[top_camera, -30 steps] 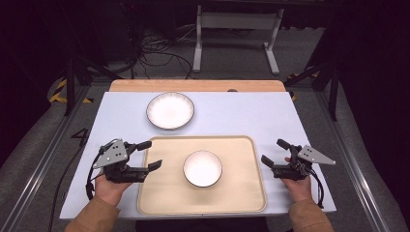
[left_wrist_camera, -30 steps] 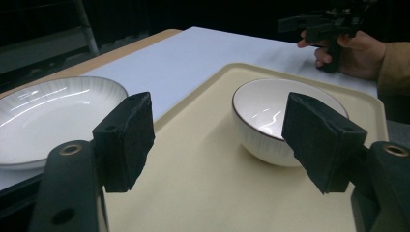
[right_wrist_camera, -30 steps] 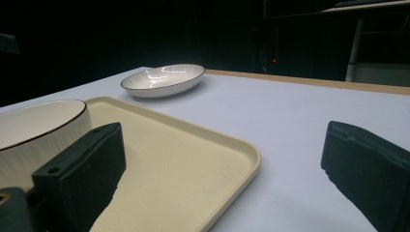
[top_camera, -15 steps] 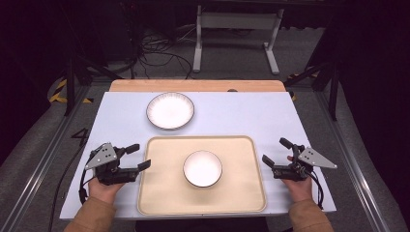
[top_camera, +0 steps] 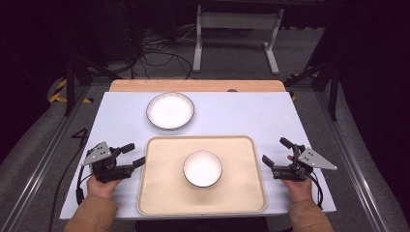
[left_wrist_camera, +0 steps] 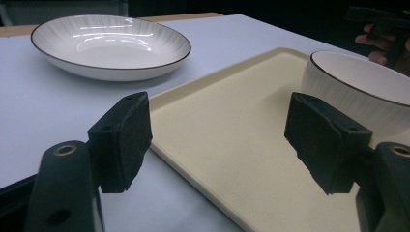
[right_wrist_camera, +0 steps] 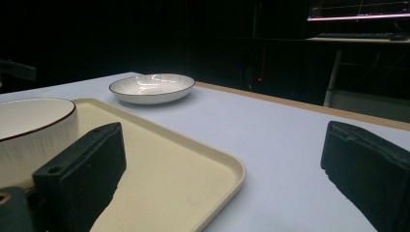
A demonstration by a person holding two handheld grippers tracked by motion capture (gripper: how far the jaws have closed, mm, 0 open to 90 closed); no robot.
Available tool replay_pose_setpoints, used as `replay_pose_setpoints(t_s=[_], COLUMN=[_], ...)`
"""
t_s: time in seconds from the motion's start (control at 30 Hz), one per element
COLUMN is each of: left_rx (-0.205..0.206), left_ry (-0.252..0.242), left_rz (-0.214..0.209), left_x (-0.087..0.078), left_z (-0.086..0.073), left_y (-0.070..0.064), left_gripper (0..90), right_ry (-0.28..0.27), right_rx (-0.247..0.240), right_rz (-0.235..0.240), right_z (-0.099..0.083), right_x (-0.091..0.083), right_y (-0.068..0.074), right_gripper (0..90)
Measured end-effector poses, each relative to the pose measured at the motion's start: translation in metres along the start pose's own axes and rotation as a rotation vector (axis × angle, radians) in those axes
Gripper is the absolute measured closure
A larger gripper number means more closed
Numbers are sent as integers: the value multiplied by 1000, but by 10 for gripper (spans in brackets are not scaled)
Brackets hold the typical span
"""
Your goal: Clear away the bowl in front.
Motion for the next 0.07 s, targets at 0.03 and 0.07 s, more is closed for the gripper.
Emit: replay_pose_setpoints(t_s=[0.03, 0.07], left_rx=[0, 0], left_ry=[0, 0], left_rz=[1, 1], left_x=[0, 0], left_z=[0, 0], left_y=[0, 0], left_gripper=[250, 249], right_ry=[0, 0], right_rx=[2, 2], right_rz=[-2, -2], right_z=[0, 0], right_x=[0, 0], right_y=[0, 0], right_gripper=[27, 27])
Point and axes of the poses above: each handheld gripper's, and its own axes: x roughly forward along the jaws, z roughly out of its top, y roughly to its left, the point moved 10 cm from there along x, roughly forward along the jaws, and after that the axes turned 5 degrees about -y, right-handed, at the moved point
